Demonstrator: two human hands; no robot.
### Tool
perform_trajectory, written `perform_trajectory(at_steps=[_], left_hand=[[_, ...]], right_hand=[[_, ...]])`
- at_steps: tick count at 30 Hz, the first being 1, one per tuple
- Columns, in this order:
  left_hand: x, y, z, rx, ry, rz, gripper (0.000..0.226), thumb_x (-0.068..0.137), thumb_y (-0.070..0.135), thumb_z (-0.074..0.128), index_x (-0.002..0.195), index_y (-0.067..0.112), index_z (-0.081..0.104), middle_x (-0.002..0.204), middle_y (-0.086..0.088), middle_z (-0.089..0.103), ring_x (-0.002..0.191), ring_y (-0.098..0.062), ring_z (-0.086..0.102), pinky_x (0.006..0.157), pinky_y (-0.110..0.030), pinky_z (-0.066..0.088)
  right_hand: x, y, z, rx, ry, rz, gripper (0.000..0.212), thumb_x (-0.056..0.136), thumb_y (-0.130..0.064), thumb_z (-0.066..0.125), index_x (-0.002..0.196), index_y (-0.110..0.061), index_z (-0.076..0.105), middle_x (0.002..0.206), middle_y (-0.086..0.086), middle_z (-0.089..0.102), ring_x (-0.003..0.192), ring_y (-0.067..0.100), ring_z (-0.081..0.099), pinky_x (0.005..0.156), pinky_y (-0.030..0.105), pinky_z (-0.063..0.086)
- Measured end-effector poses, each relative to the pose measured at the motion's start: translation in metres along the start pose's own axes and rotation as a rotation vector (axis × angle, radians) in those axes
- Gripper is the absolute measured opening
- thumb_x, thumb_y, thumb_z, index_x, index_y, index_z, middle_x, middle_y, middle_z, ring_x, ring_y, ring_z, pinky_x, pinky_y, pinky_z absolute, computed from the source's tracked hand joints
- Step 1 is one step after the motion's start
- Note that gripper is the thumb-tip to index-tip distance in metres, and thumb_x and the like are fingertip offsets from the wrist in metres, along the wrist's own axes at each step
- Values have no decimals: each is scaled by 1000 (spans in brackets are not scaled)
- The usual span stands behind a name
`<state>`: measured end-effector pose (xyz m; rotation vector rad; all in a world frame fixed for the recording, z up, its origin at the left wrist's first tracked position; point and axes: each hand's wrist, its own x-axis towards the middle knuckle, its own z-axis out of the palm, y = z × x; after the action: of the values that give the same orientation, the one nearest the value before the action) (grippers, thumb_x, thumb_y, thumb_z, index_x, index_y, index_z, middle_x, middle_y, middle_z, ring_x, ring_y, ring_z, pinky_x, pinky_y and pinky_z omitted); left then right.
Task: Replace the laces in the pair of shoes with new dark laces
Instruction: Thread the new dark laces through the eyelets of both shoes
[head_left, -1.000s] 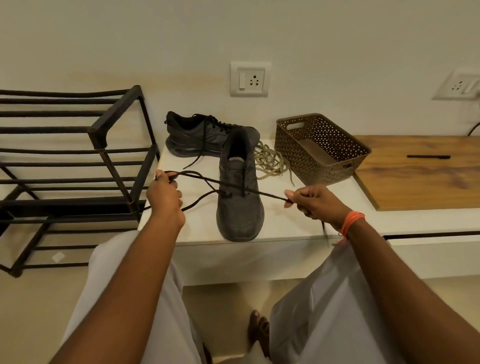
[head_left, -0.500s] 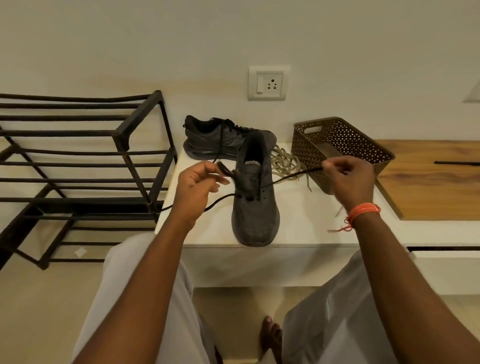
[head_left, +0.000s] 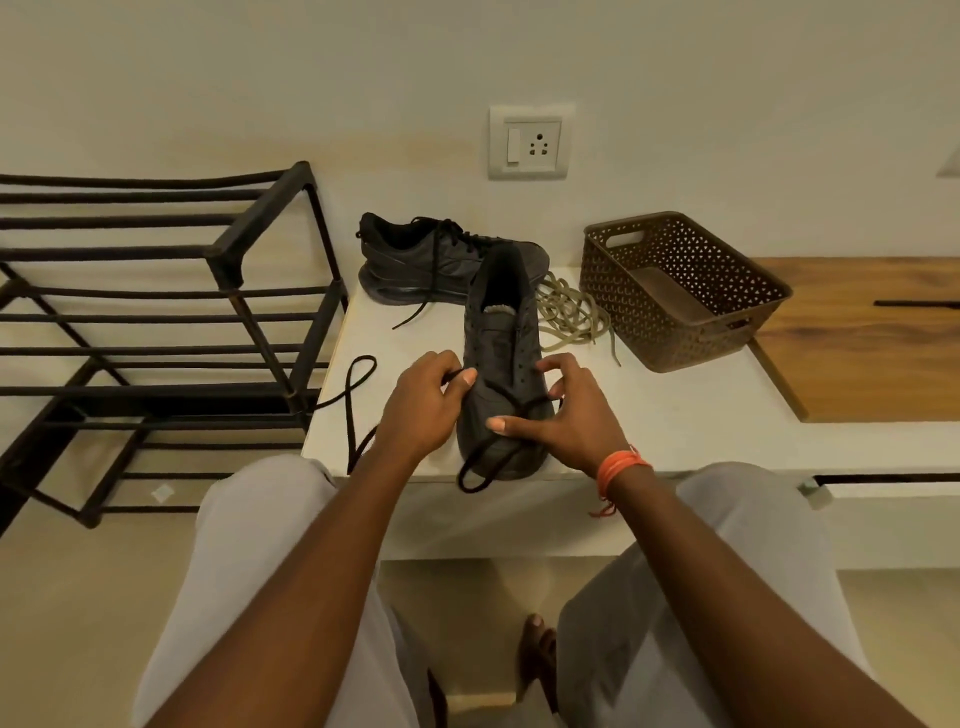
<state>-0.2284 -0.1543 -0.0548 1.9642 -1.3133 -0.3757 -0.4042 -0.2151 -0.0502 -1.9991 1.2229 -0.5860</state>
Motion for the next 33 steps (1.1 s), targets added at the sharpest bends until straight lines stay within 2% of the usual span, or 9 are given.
perform_trajectory(at_steps=[6, 10, 15, 18, 21, 24, 27, 29, 33], left_hand=[[5, 11, -28, -1161, 255, -683, 16, 103, 16, 37, 112, 10, 49, 105, -12, 69, 86, -34, 71, 81, -45, 58], [5, -4, -38, -509, 436, -523, 15, 99, 28, 48, 91, 19, 57, 99, -6, 66, 83, -25, 70, 84, -46, 56], [-5, 11, -31, 195, 346, -115, 37, 91, 29, 63, 123, 16, 49, 128, -6, 53, 118, -24, 51, 98, -41, 45], [-5, 56, -28, -264, 115, 139, 49, 88, 41, 63, 131, 26, 44, 129, 11, 47, 115, 1, 46, 97, -23, 42], [-6, 98, -23, -617, -299, 88, 76, 73, 53, 67, 139, 30, 36, 130, 13, 50, 115, 5, 50, 94, -15, 42], [-3, 111, -26, -704, -611, 48, 49, 82, 32, 66, 127, 18, 52, 102, -2, 69, 87, -9, 66, 77, -20, 52], [-2, 99, -48, -667, -780, 155, 26, 91, 35, 53, 100, 14, 67, 62, 2, 52, 56, -11, 45, 61, -24, 44], [0, 95, -71, -605, -655, 121, 27, 89, 36, 54, 94, 12, 67, 57, 11, 51, 52, -4, 45, 58, -22, 38], [27, 76, -115, -419, -43, 85, 15, 85, 32, 67, 90, 18, 69, 68, 10, 69, 68, 2, 64, 74, -21, 47]], right_hand=[[10, 10, -6, 62, 4, 33, 70, 59, -53, 86, 114, -27, 50, 94, 3, 58, 85, 17, 58, 78, 41, 54], [8, 14, -17, -77, -9, 91, 67, 56, -76, 72, 96, -24, 58, 81, -2, 63, 75, 14, 60, 72, 38, 54], [10, 6, -62, -108, -326, 135, 51, 66, -59, 79, 79, -10, 68, 60, 4, 69, 51, 16, 63, 53, 28, 50], [12, -29, -81, 158, -224, -85, 29, 82, -38, 73, 85, -9, 67, 59, 6, 65, 43, 8, 51, 56, 29, 48], [15, -81, -97, 588, -109, -262, 20, 94, -18, 59, 103, 0, 63, 67, 8, 58, 48, 4, 48, 52, 19, 43], [31, -109, -120, 793, 84, -305, 11, 93, -15, 61, 99, -7, 66, 67, 2, 58, 45, 8, 36, 43, 22, 29], [52, -91, -141, 683, 427, -226, 11, 89, -23, 69, 81, -16, 65, 63, 1, 59, 53, 14, 49, 53, 30, 47], [56, -66, -146, 537, 488, -156, 22, 88, -31, 70, 78, -12, 65, 66, 6, 61, 63, 15, 59, 67, 34, 54], [42, -30, -127, 291, 92, -161, 35, 91, -33, 62, 74, -2, 68, 65, 6, 61, 55, 1, 55, 61, 14, 46]])
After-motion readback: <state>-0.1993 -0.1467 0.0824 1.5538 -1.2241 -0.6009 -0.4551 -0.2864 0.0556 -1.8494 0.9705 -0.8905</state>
